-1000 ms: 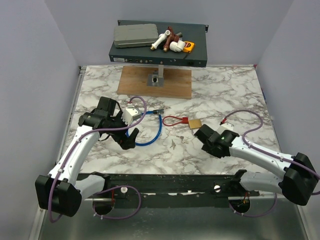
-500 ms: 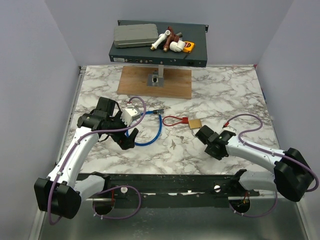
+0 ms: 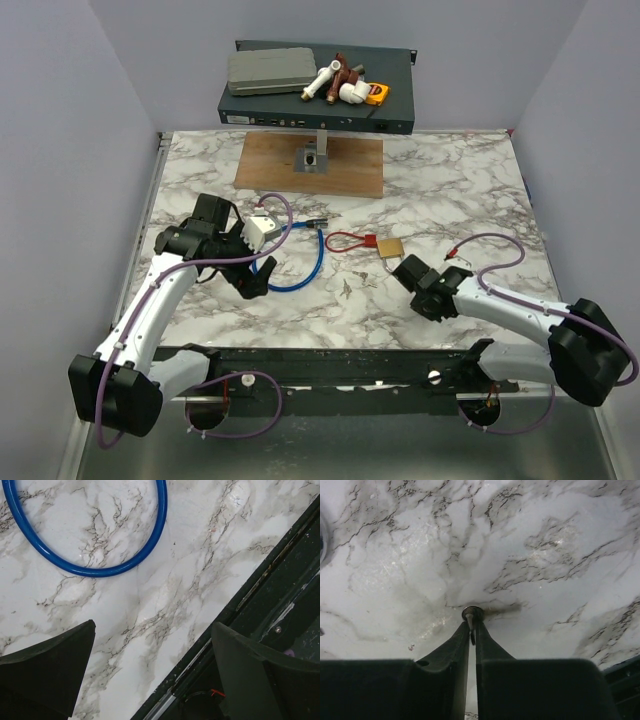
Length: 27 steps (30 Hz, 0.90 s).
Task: Unlock with the key
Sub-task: Pick up the key from the center of the board.
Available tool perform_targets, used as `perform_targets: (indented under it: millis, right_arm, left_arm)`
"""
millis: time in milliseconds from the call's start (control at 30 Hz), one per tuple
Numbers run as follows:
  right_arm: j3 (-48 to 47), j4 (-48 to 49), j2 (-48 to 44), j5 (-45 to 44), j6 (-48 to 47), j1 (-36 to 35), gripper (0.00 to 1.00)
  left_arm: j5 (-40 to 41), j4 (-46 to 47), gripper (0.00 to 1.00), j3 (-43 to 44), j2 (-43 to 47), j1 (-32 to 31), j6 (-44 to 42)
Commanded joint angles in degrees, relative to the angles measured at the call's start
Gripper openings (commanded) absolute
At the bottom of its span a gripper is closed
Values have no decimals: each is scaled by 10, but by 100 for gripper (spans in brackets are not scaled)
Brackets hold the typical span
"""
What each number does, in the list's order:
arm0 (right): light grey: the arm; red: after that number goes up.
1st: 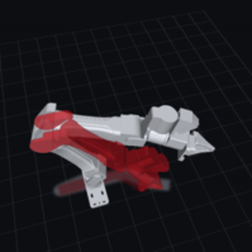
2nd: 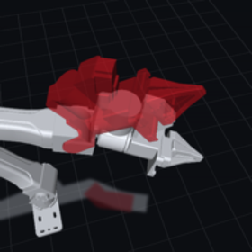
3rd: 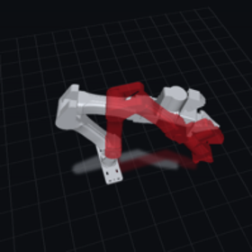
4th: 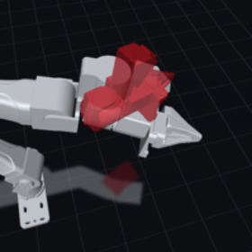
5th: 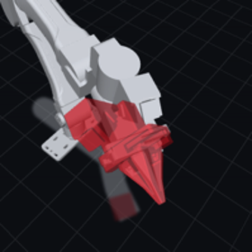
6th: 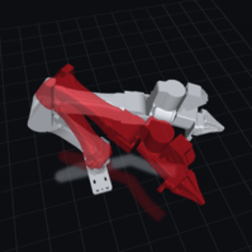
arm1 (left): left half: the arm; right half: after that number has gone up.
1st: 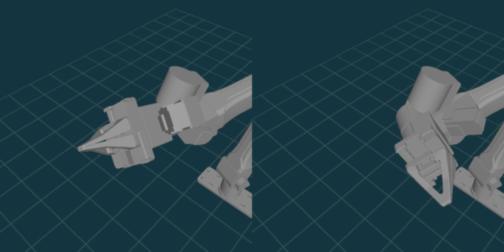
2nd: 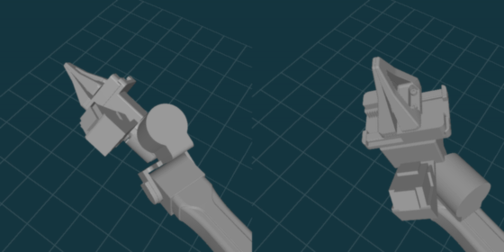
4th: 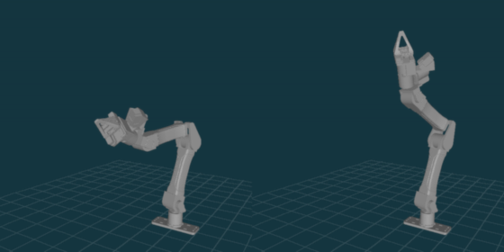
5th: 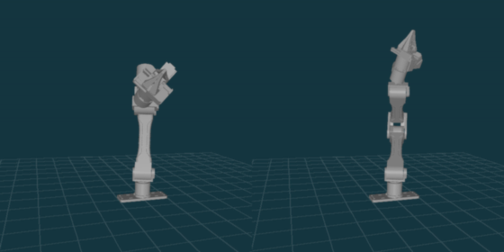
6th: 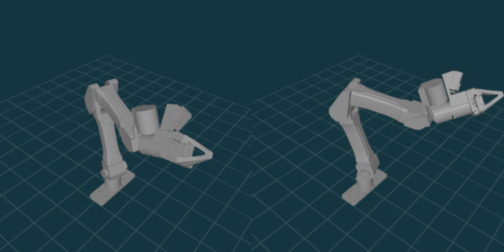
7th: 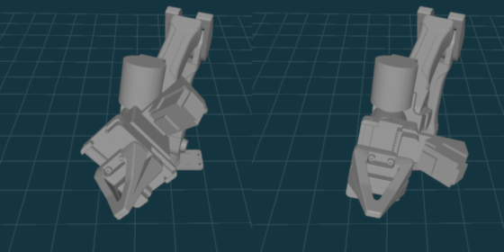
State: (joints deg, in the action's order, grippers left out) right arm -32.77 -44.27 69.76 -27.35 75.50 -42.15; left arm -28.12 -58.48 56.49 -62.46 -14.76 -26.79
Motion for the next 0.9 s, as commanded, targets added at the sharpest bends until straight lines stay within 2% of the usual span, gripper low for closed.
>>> perform_targets:
  millis: [0,33,133,567,633,700,867]
  right_arm:
    - [20,15,-5,24,8,3,4]
    - [14,14,-6,24,5,3,1]
    - [-8,6,-10,19,-13,3,1]
    - [-75,28,-105,46,-145,3,1]
    - [-77,68,-118,90,-195,3,1]
    - [-81,118,-124,153,-259,2,1]
    - [-135,169,-114,267,-372,-1,1]
  left_arm:
    - [-2,-6,94,13,-9,-4,-8]
    - [-5,-6,92,13,-11,-4,-7]
    - [-8,-5,87,13,-15,-4,-6]
    - [-36,-7,87,56,-44,-11,8]
    - [-40,-6,90,60,-47,-15,11]
    - [-51,0,98,59,-47,-23,13]
    - [-75,8,98,69,-47,-63,19]
